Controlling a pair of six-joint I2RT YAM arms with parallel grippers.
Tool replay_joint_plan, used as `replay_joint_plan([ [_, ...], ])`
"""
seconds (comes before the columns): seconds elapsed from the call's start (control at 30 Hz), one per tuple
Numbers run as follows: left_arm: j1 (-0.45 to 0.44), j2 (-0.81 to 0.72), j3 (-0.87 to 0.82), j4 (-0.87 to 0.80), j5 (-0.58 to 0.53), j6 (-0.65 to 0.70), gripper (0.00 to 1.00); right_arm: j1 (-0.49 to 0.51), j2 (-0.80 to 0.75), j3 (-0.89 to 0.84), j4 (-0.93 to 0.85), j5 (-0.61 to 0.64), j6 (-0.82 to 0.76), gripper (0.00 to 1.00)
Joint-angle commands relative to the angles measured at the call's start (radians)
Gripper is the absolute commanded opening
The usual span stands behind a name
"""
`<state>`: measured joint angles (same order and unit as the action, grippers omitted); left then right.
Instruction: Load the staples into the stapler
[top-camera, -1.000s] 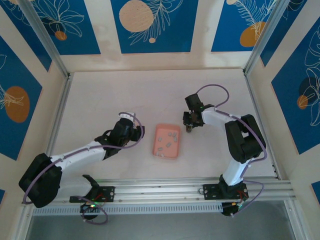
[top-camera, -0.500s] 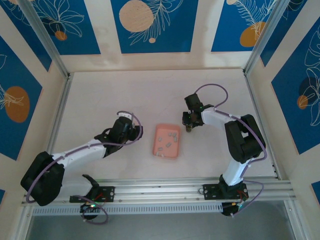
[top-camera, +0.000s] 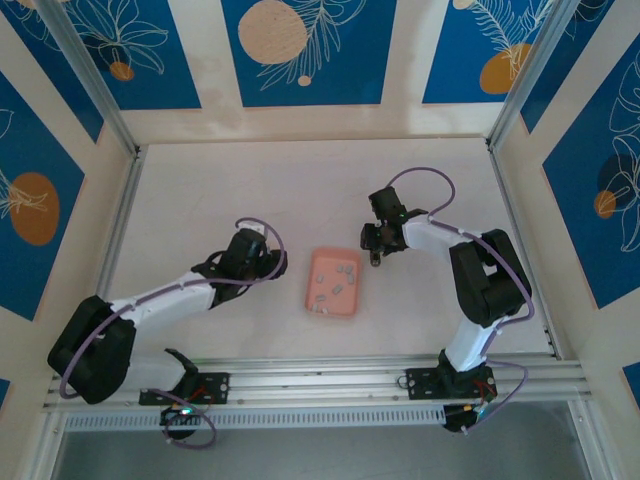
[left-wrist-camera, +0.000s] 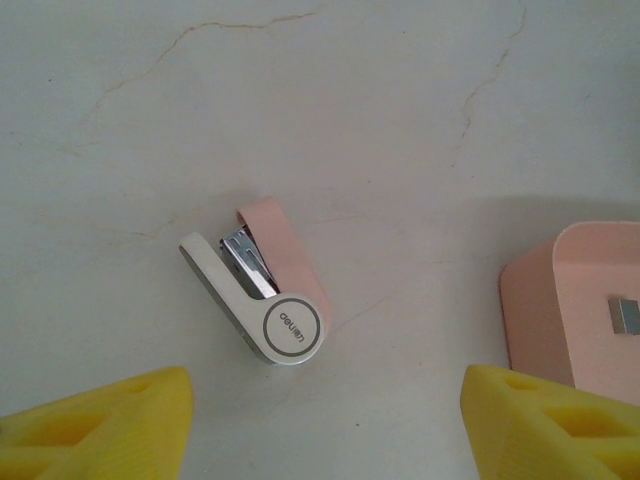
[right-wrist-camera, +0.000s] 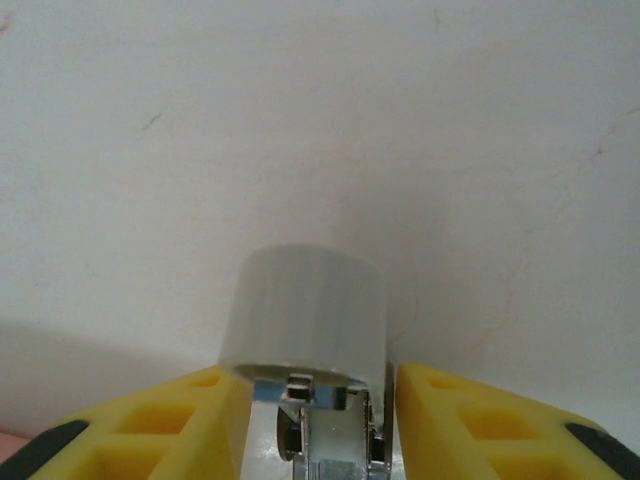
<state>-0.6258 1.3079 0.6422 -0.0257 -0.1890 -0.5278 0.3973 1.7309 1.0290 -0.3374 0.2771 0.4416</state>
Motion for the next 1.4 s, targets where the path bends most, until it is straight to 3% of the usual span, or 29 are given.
replay_joint_plan([
  [0.0,0.020,0.014,0.038,-0.041,0.023,-0.024,0.70,0.016,-0.083,-0.012,-0.010,-0.027,-0.021,0.45],
  [0.3,0.080,0.139,0.200,-0.252,0.026,-0.078,0.65,0.051,-0.297,-0.017,-0.077,-0.043,-0.006,0.48],
  [0.6,0.102,0.335,0.385,-0.400,-0.006,-0.097,0.61,0.112,-0.355,-0.003,-0.128,-0.064,0.000,0.50],
  [1.03,0.109,0.471,0.446,-0.395,0.023,-0.115,0.56,0.127,-0.381,-0.035,-0.115,-0.098,0.002,0.50],
  [1.37,0.107,0.522,0.480,-0.401,0.040,-0.112,0.41,0.127,-0.390,-0.052,-0.103,-0.115,-0.006,0.50],
])
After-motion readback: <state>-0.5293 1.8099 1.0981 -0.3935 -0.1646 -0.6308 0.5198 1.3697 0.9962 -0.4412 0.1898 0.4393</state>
